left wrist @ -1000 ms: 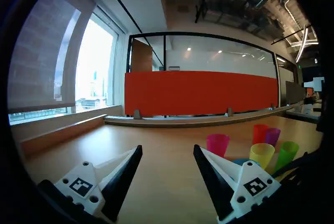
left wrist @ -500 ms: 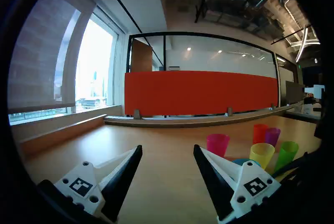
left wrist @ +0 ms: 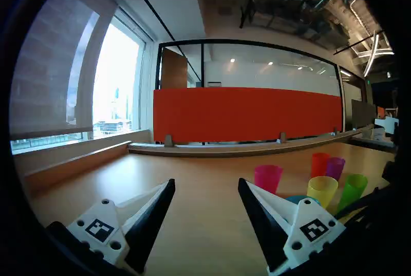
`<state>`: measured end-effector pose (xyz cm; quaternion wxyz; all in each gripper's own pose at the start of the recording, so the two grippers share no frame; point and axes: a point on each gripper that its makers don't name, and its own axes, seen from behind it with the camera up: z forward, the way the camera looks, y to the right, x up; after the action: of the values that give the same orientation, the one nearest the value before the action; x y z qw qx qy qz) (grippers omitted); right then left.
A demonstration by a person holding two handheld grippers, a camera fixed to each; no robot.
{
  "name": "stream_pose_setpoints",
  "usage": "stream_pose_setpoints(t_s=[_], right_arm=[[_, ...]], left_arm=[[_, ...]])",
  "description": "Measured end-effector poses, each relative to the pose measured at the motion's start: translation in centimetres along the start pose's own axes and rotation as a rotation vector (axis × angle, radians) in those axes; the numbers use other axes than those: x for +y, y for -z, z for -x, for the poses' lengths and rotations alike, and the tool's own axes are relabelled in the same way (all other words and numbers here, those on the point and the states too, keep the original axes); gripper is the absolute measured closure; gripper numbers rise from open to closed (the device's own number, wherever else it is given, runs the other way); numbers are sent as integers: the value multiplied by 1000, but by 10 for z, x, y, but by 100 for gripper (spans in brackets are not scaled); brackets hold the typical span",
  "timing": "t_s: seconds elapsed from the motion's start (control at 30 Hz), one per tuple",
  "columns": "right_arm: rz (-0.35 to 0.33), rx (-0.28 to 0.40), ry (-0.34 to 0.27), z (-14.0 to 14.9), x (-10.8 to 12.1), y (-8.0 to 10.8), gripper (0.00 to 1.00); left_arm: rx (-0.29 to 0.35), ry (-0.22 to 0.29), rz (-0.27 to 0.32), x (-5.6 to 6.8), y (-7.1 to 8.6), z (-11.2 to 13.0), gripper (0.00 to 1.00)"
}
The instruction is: Pour water
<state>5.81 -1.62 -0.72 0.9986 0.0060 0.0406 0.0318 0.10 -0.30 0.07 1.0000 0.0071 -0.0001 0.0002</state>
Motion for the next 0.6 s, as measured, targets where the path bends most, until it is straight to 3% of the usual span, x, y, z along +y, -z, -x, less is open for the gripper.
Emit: stream_pose_setpoints(t_s=[0.6], right_arm=[[0,-20,0,34,20,-1,0]], left_arm=[[0,0,0,0,0,0,10]])
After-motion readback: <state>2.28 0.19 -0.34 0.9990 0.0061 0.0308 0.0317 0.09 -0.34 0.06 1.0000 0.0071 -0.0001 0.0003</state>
